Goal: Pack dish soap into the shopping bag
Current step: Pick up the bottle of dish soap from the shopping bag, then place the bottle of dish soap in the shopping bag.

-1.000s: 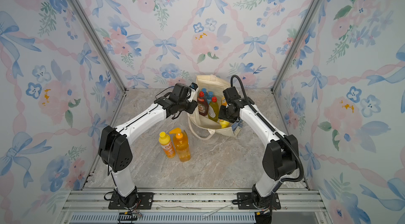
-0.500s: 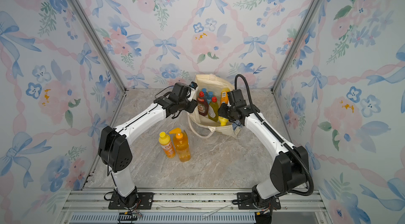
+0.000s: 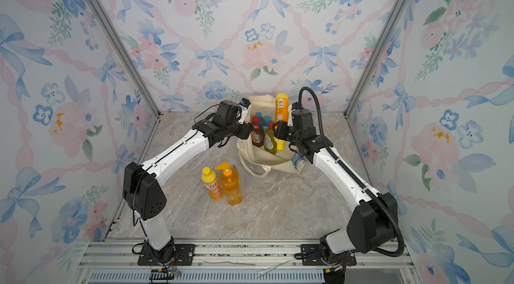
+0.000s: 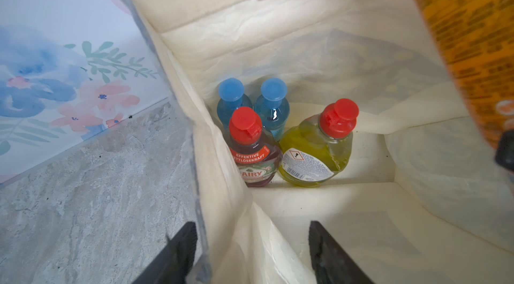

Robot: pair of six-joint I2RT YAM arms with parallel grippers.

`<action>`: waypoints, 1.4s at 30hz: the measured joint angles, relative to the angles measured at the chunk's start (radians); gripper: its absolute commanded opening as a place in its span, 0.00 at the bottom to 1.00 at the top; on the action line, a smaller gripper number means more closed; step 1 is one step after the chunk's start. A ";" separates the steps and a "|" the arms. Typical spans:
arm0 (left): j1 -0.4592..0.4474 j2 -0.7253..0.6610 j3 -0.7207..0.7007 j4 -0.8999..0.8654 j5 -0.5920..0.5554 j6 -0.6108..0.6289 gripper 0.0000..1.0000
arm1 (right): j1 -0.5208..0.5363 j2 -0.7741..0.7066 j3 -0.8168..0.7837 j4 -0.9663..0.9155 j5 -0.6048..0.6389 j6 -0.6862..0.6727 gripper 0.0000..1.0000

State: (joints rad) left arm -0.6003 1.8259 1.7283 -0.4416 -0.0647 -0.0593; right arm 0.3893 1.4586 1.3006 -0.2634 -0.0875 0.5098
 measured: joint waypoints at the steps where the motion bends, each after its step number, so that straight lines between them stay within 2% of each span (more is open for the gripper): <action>1: 0.000 0.000 0.014 -0.001 -0.002 -0.005 0.76 | 0.000 0.002 0.020 -0.015 -0.005 -0.014 0.00; 8: 0.034 -0.017 0.140 -0.002 0.020 -0.097 0.80 | 0.002 0.047 0.298 -0.159 -0.084 -0.122 0.00; 13: 0.137 -0.019 0.250 -0.003 0.184 -0.205 0.82 | 0.003 0.117 0.531 -0.359 -0.166 -0.193 0.00; 17: 0.163 -0.024 0.314 0.001 0.280 -0.189 0.87 | 0.000 0.193 0.679 -0.556 -0.230 -0.224 0.00; 21: 0.093 -0.051 0.296 0.013 0.288 0.019 0.93 | -0.014 0.270 0.791 -0.748 -0.327 -0.220 0.00; 26: 0.004 -0.080 0.199 0.086 0.286 0.317 0.96 | -0.035 0.285 0.801 -0.897 -0.433 -0.184 0.00; 29: 0.005 -0.127 0.042 0.219 0.296 0.455 0.95 | -0.038 0.284 0.809 -0.970 -0.461 -0.173 0.00; 30: 0.005 -0.159 -0.046 0.294 0.297 0.490 0.80 | -0.040 0.282 0.809 -0.995 -0.468 -0.172 0.00; 31: 0.007 -0.197 -0.146 0.380 0.299 0.531 0.69 | -0.042 0.279 0.809 -1.017 -0.475 -0.169 0.00; 32: 0.007 -0.230 -0.236 0.454 0.312 0.566 0.69 | -0.047 0.273 0.804 -1.031 -0.481 -0.166 0.00; 34: 0.007 -0.291 -0.403 0.602 0.351 0.652 0.75 | -0.062 0.245 0.780 -1.057 -0.495 -0.154 0.00; 36: 0.003 -0.310 -0.478 0.687 0.389 0.734 0.80 | -0.081 0.213 0.761 -1.081 -0.511 -0.143 0.00; 38: -0.001 -0.308 -0.497 0.739 0.419 0.803 0.84 | -0.095 0.184 0.756 -1.103 -0.523 -0.135 0.00; 42: -0.002 -0.305 -0.489 0.818 0.476 0.892 0.98 | -0.103 0.150 0.751 -1.141 -0.565 -0.125 0.00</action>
State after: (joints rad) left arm -0.6018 1.5208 1.2392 0.3763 0.4110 0.8322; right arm 0.2867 1.6081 2.0518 -1.4044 -0.6529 0.3847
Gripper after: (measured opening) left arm 0.944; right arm 0.476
